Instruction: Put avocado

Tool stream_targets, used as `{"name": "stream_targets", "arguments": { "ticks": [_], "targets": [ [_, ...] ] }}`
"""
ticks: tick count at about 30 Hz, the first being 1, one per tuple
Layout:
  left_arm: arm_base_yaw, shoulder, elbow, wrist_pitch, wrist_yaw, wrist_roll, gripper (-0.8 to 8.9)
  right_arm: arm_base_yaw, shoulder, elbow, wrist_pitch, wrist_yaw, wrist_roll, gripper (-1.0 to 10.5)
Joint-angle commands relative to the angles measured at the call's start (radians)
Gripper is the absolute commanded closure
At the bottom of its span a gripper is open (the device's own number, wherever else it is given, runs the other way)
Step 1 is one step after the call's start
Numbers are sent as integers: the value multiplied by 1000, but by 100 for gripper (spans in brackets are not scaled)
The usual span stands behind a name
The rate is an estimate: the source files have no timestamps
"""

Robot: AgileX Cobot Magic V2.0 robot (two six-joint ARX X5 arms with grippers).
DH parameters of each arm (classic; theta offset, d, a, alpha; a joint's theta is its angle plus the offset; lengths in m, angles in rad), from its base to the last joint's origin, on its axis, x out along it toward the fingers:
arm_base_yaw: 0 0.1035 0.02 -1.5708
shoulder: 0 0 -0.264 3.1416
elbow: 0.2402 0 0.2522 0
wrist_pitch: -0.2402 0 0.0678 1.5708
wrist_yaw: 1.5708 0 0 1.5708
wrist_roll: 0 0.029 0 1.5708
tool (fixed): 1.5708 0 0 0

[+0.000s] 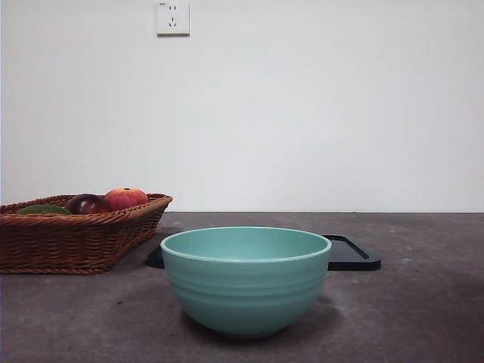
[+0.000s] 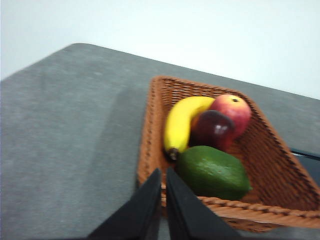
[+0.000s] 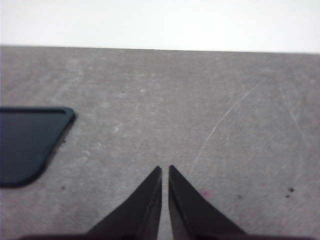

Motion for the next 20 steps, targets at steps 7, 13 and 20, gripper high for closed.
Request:
{"name": "stream_targets", "arguments": {
  "ticks": [7,13,20],
  "targets": [
    [-2,-2,22,17,42,-27,798,3,-3,23,98,-48,228,933],
    [-10,12,121,16,43,-75,798,3,13,120,84,-41,332,935],
    [-16,125,269,15,45,-126,798,14,132,273,63,-99,385,935]
  ]
}}
